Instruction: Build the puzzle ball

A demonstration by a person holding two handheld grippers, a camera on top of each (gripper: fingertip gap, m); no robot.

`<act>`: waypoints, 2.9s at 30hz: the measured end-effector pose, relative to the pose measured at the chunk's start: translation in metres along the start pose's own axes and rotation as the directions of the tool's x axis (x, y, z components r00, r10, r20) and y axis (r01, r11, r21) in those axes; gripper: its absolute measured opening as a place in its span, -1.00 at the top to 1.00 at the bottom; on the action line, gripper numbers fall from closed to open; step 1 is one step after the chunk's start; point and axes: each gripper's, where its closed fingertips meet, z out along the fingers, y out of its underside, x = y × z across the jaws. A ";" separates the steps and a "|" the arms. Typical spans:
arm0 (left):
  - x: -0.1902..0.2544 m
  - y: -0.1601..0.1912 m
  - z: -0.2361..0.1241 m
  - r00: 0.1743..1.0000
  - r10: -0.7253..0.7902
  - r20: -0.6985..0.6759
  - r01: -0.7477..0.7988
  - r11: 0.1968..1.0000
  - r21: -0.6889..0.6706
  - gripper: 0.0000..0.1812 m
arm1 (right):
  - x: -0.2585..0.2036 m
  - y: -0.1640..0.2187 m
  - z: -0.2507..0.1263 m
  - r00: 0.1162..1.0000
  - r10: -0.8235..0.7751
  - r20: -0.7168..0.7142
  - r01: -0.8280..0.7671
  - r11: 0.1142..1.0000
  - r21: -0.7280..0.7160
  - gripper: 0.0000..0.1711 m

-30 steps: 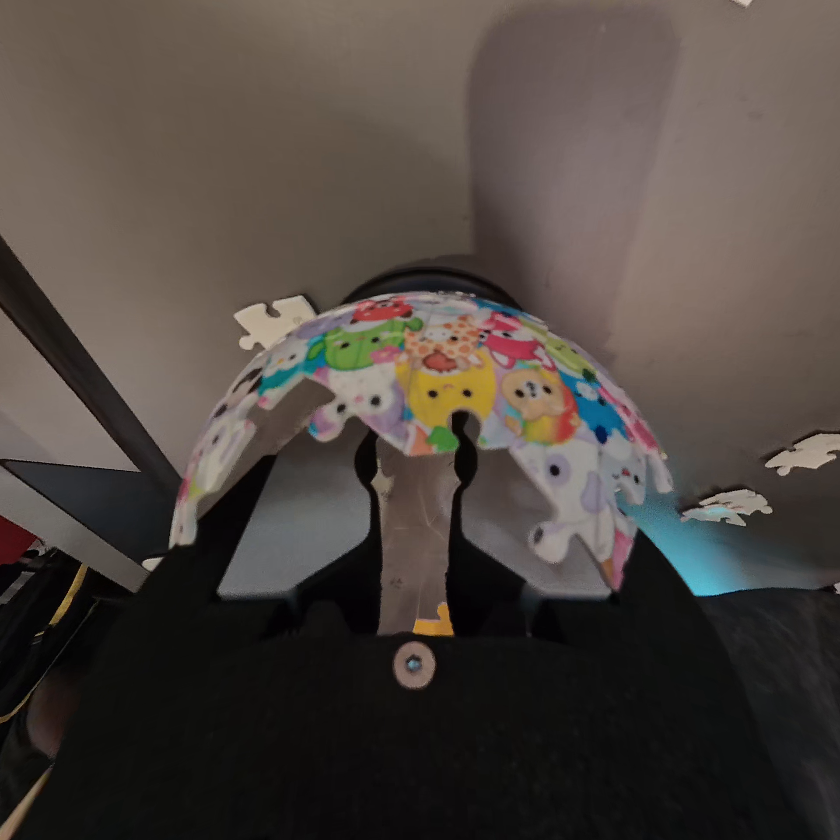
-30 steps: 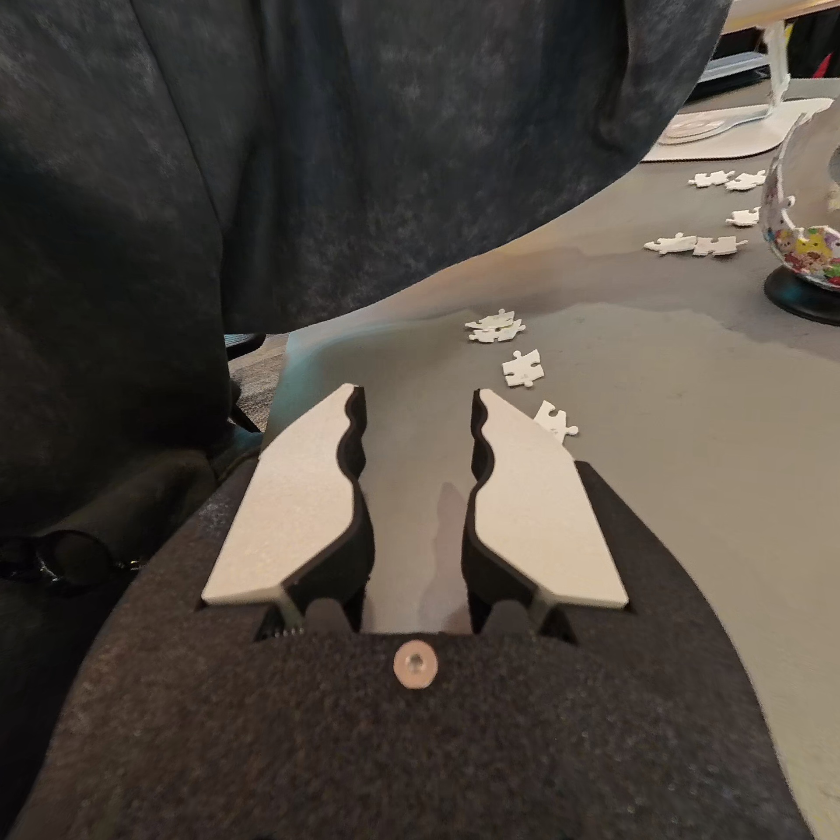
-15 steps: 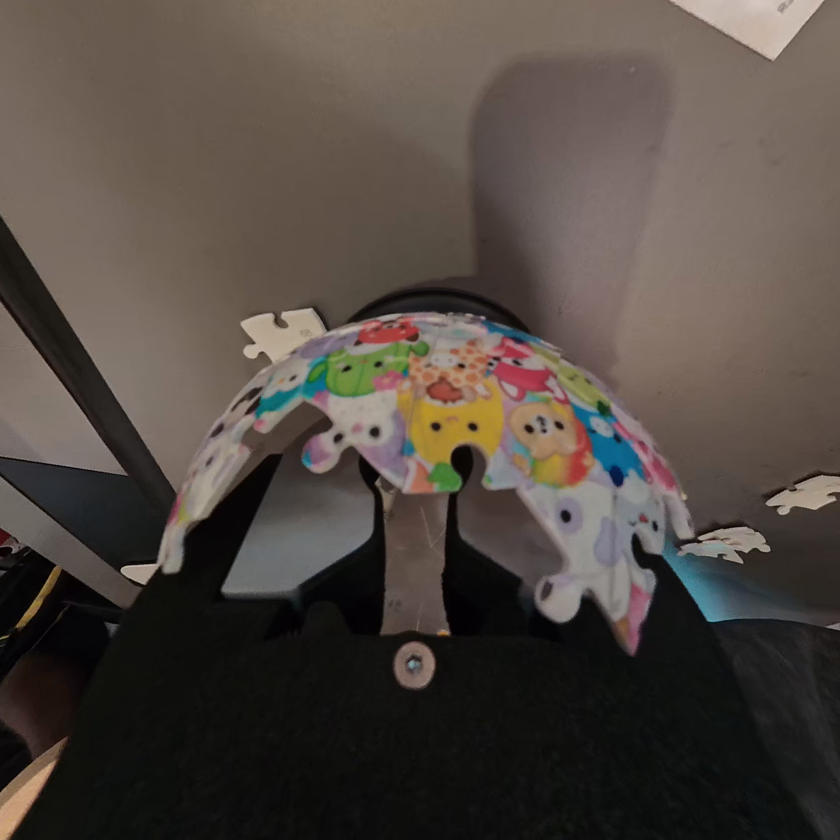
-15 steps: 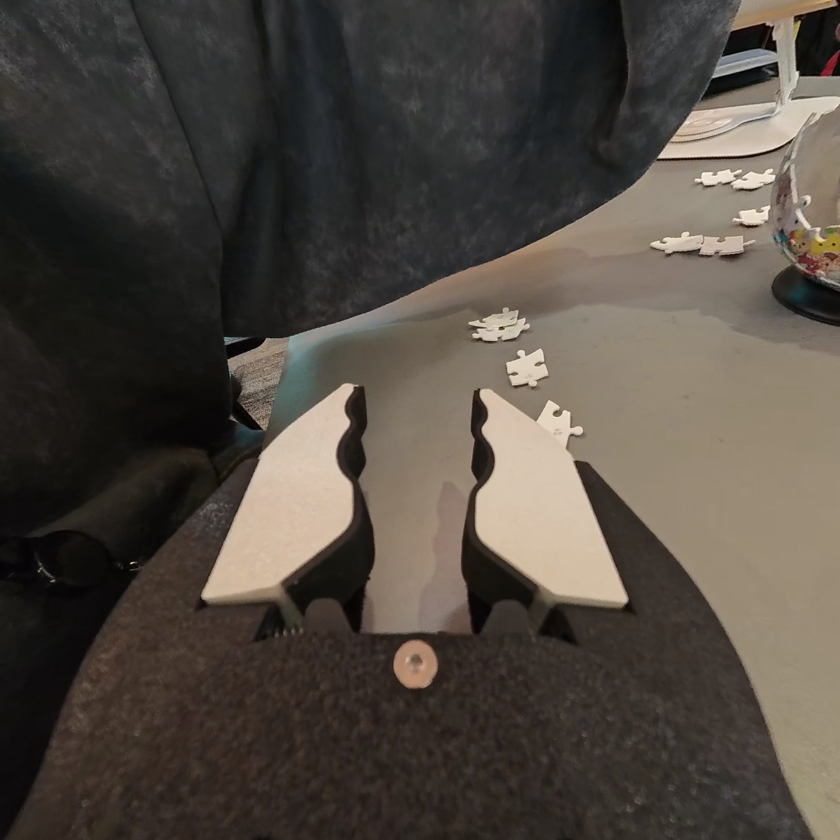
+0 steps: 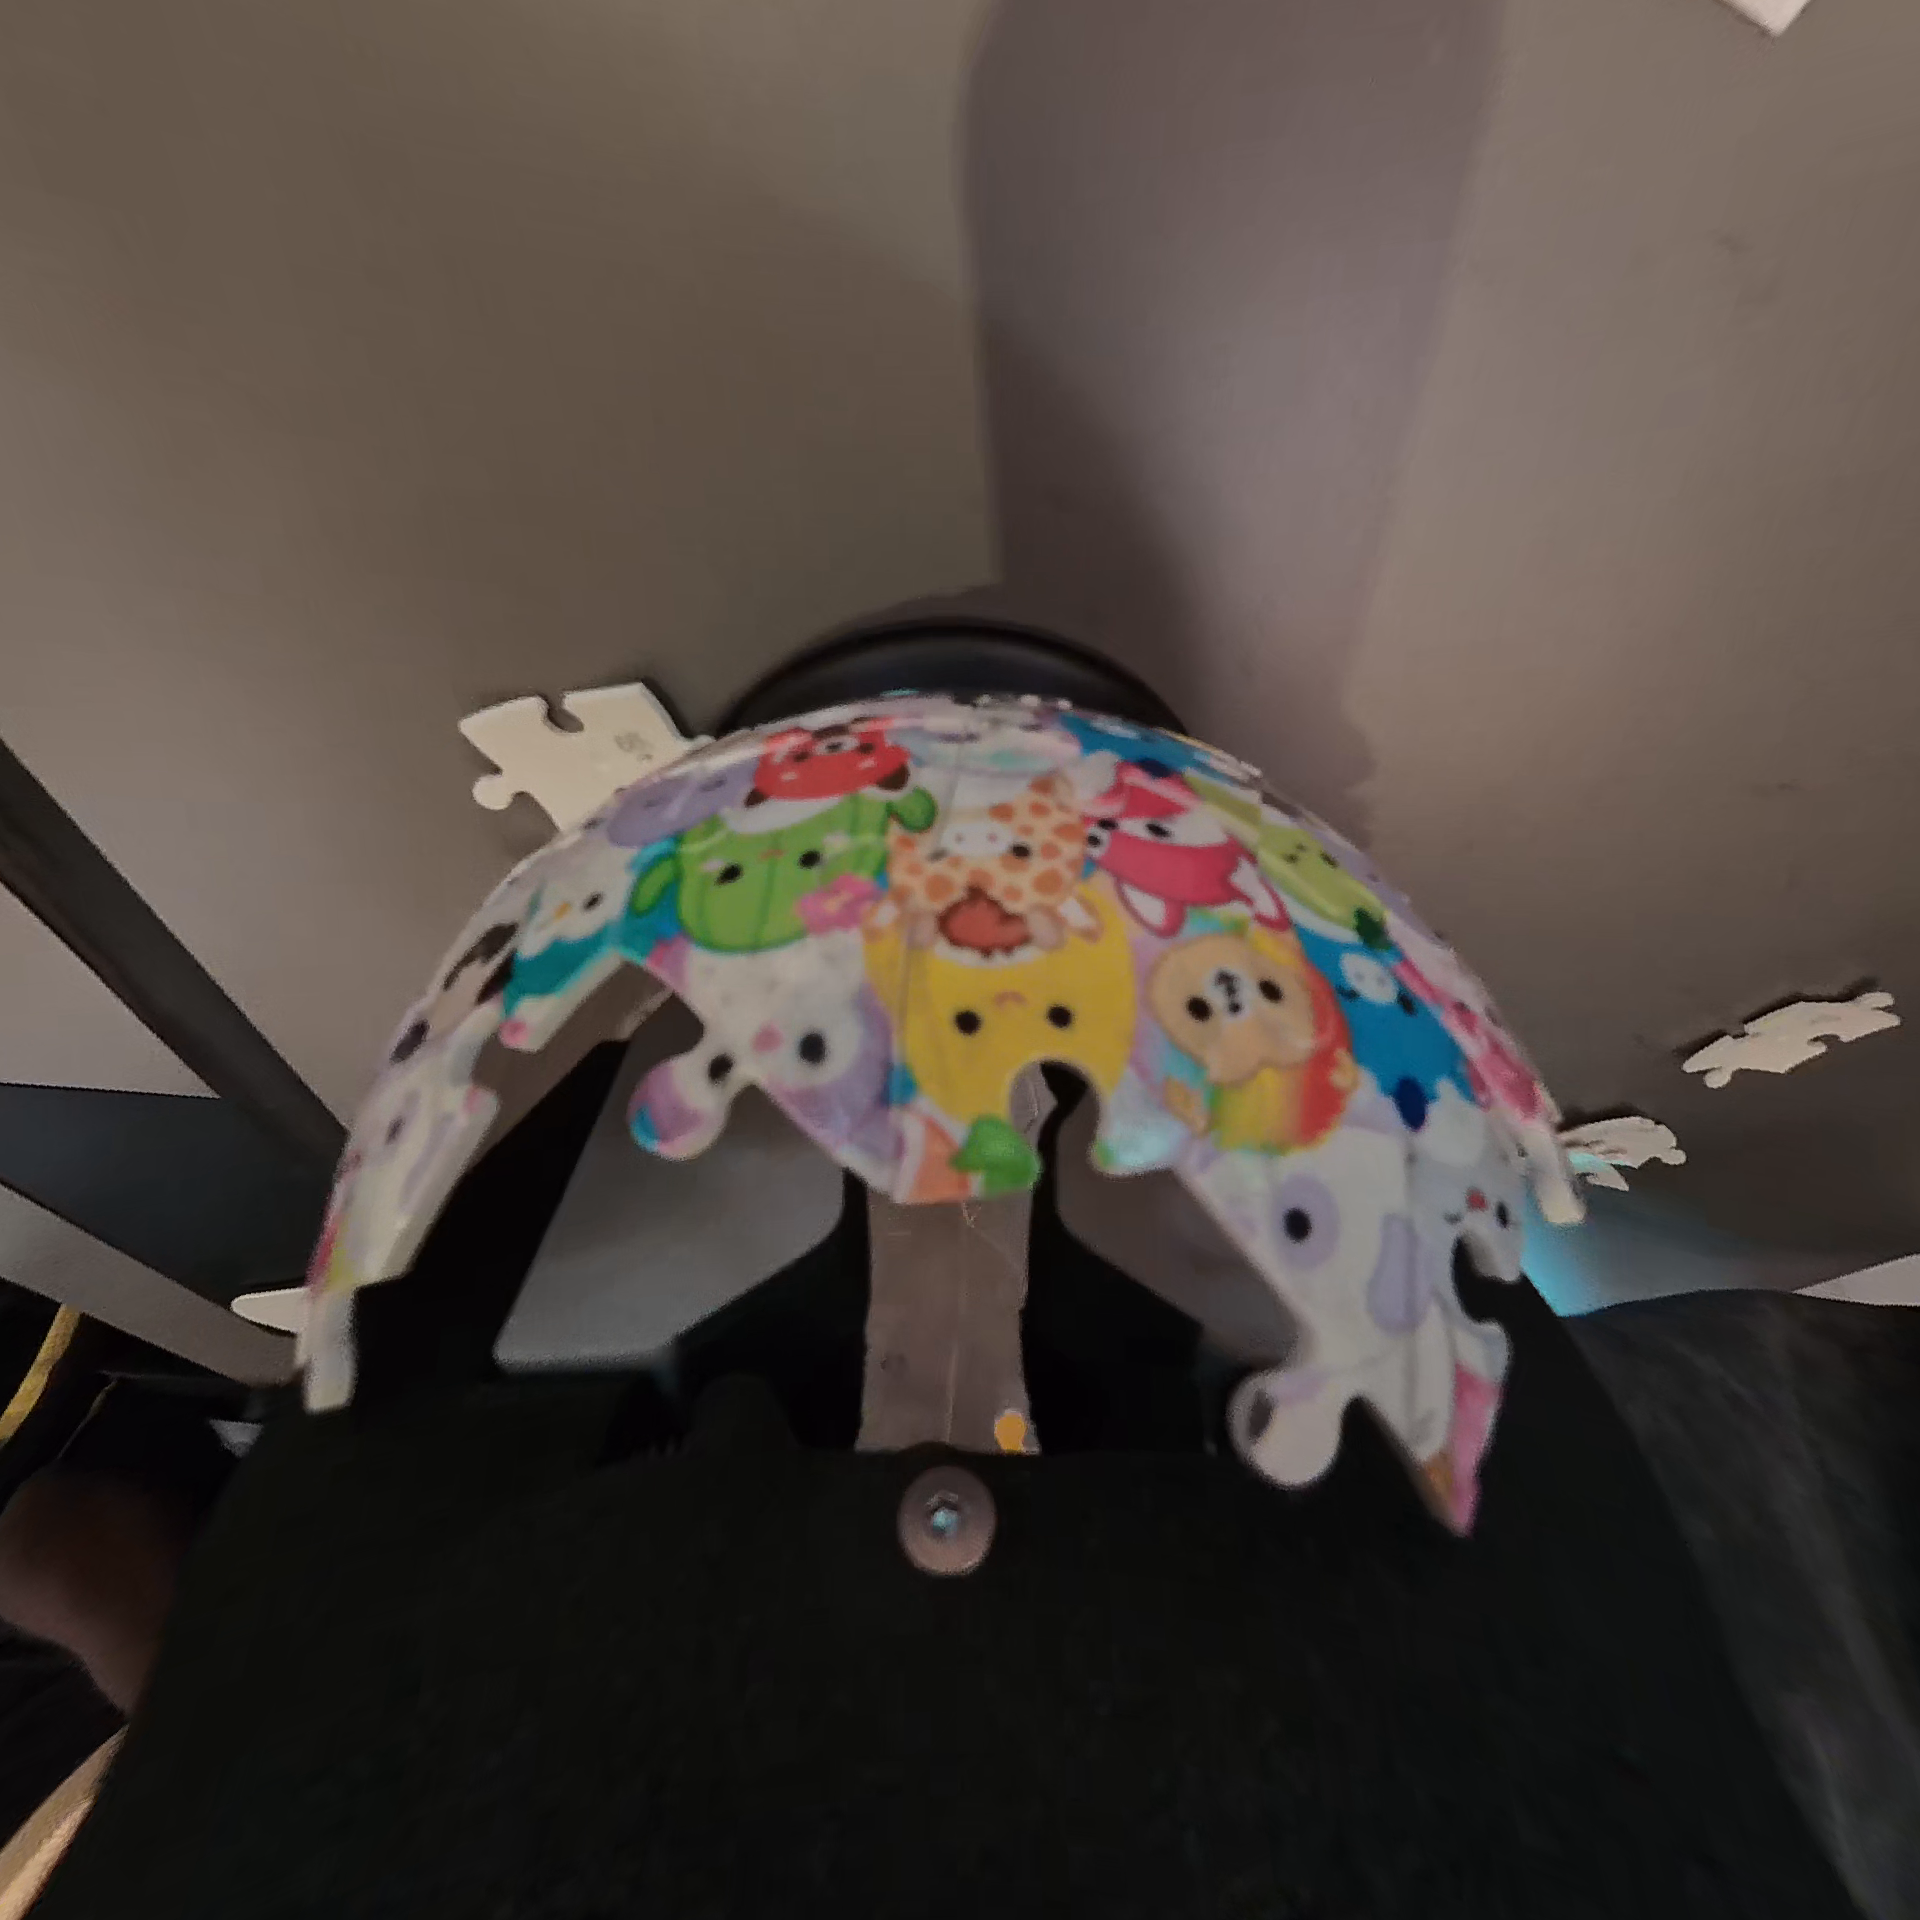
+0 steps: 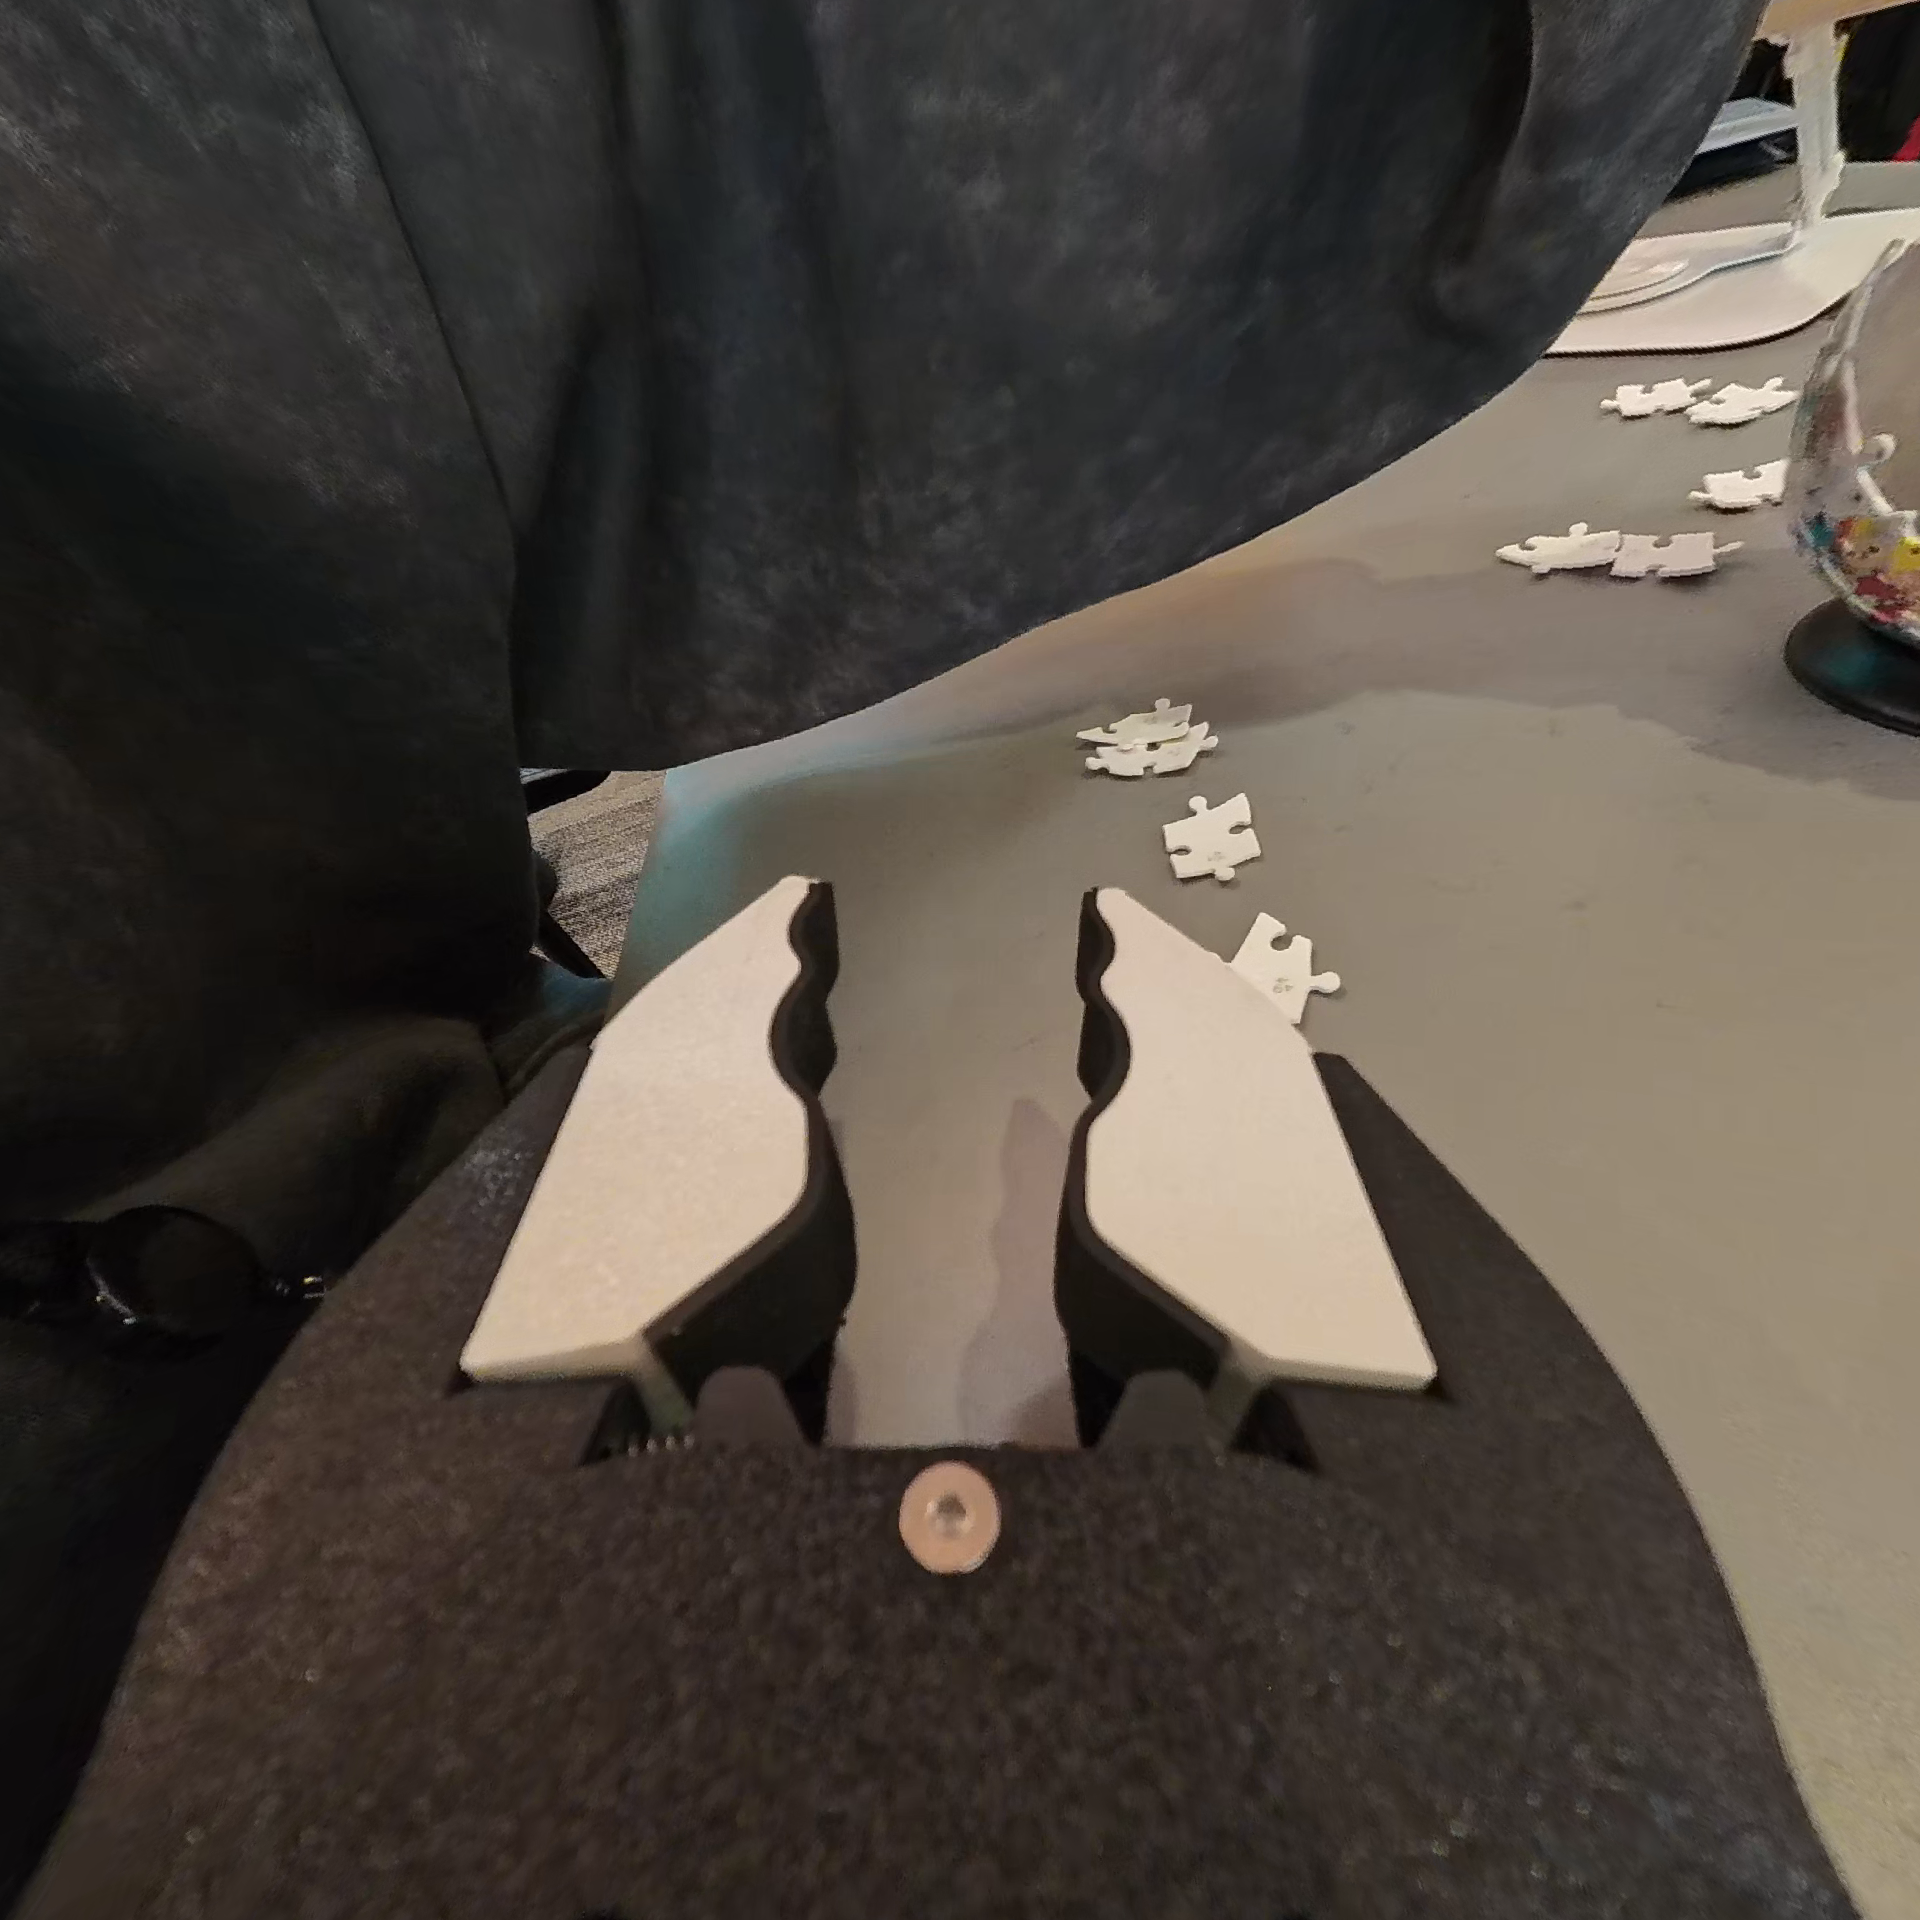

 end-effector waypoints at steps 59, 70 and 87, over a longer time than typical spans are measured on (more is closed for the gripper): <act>-0.003 0.000 0.000 0.999 0.022 0.037 -0.022 1.000 0.009 0.10 | 0.000 0.001 0.002 1.000 -0.009 0.002 0.009 1.000 -0.011 0.48; 0.002 0.000 -0.001 0.999 0.043 0.032 -0.043 0.999 0.024 0.79 | -0.001 0.001 0.002 1.000 -0.011 0.002 0.011 1.000 -0.013 0.48; -0.006 -0.005 -0.002 0.996 0.029 0.088 -0.034 0.998 0.056 0.33 | -0.001 0.002 0.002 1.000 -0.013 0.003 0.013 1.000 -0.016 0.48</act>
